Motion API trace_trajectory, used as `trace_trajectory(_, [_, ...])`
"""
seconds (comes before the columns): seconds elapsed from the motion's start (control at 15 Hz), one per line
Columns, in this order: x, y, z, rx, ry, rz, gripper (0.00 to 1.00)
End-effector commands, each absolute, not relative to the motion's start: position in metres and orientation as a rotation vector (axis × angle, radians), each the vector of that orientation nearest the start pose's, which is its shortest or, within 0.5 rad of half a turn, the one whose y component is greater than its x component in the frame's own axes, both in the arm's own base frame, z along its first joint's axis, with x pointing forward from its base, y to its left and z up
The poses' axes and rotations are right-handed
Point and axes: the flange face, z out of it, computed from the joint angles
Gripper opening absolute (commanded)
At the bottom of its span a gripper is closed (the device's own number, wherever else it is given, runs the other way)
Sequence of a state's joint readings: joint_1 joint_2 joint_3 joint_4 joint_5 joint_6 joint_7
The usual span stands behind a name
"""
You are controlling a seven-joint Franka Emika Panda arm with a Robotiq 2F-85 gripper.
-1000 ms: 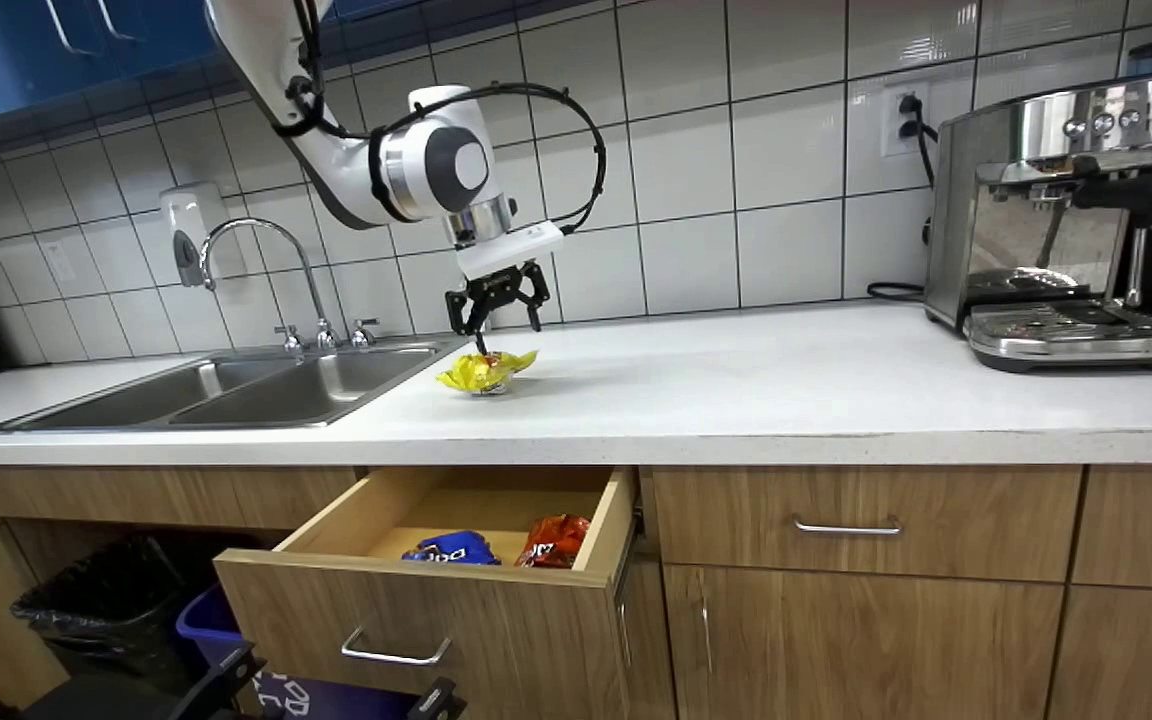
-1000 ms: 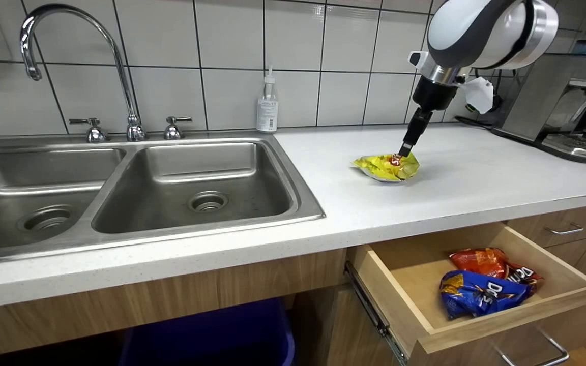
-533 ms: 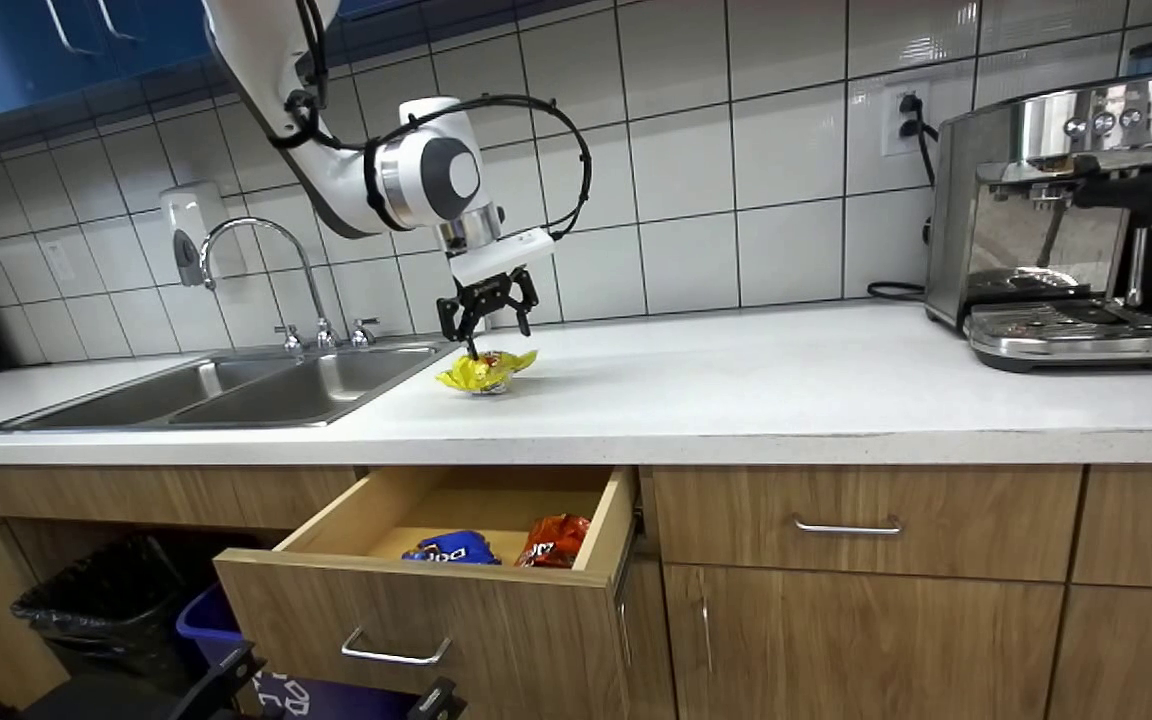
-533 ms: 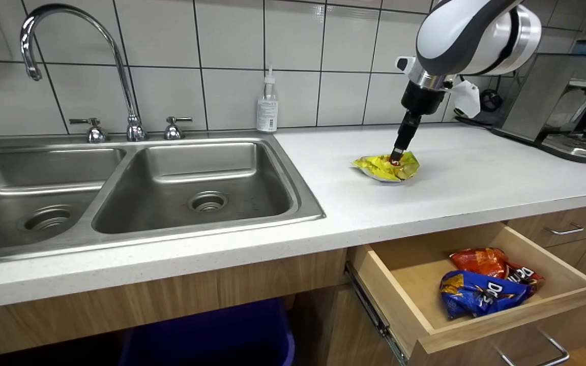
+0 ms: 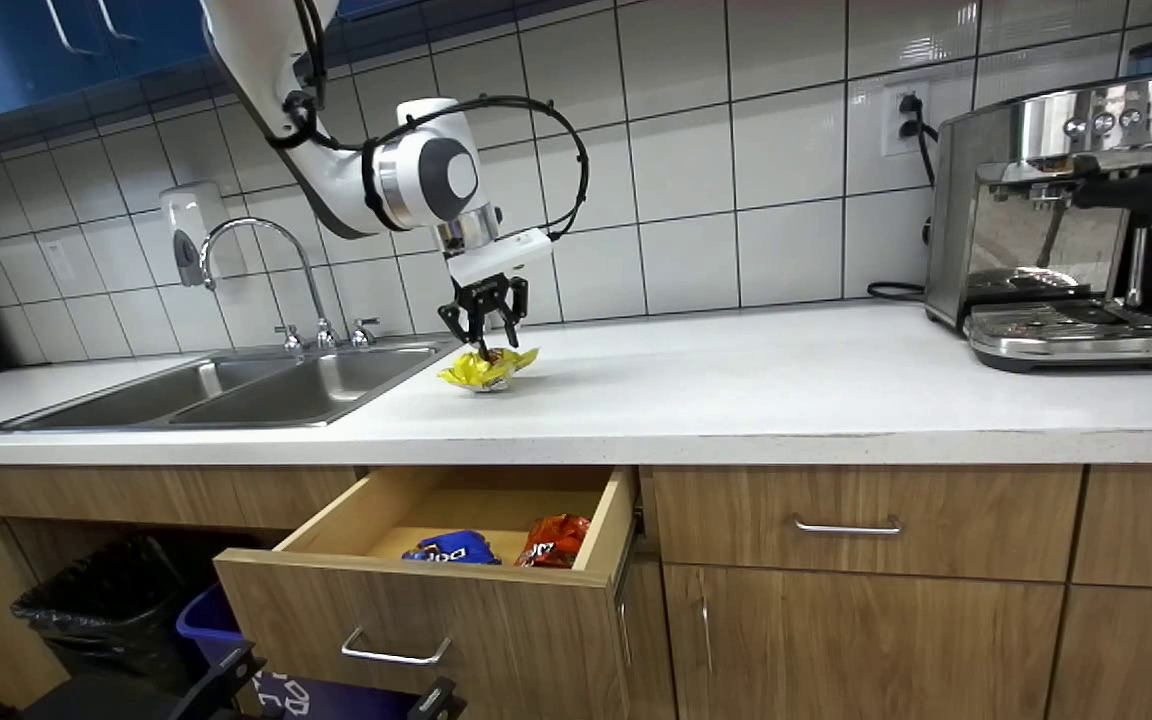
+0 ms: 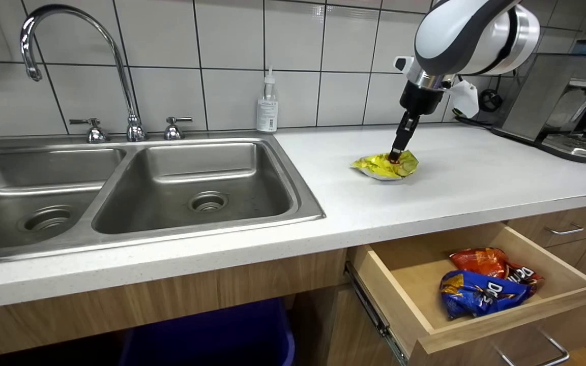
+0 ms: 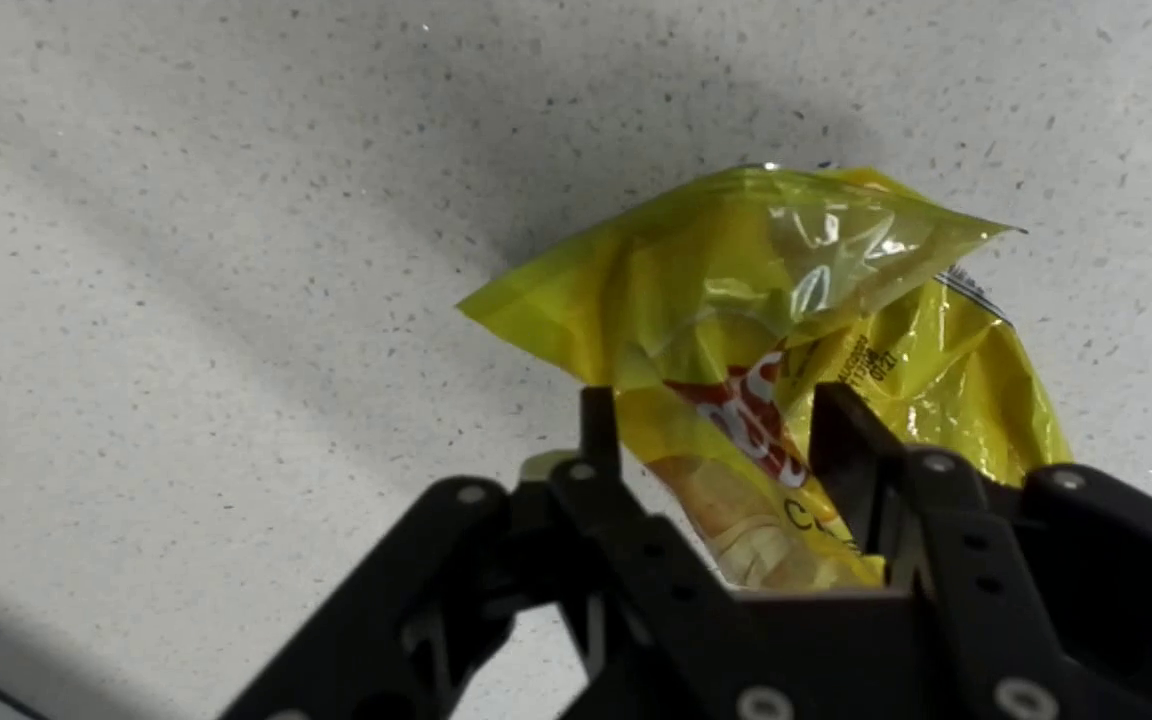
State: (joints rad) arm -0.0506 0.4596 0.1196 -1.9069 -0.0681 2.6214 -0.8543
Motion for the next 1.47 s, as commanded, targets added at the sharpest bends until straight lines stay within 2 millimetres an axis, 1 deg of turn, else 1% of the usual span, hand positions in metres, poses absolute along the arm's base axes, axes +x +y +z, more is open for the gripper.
trace_trajectory(0.0, [0.659,0.040,0.288,-2.828,-1.526,-0.397,0.23])
trace_trajectory(0.13, [0.659,0.040,0.287,-2.828,-1.525,-0.396,0.07])
trace_trajectory(0.2, [0.659,0.040,0.287,-2.828,-1.525,-0.397,0.01])
trace_trajectory(0.67, [0.657,0.037,0.293,-2.843,-1.491,-0.409,0.00])
trace_trajectory(1.07, [0.648,0.035,0.316,-2.853,-1.460,-0.467,0.00])
trace_trajectory(1.27, [0.637,0.037,0.328,-2.859,-1.428,-0.487,0.00])
trace_trajectory(1.4, [0.629,0.038,0.332,-2.873,-1.384,-0.491,0.00])
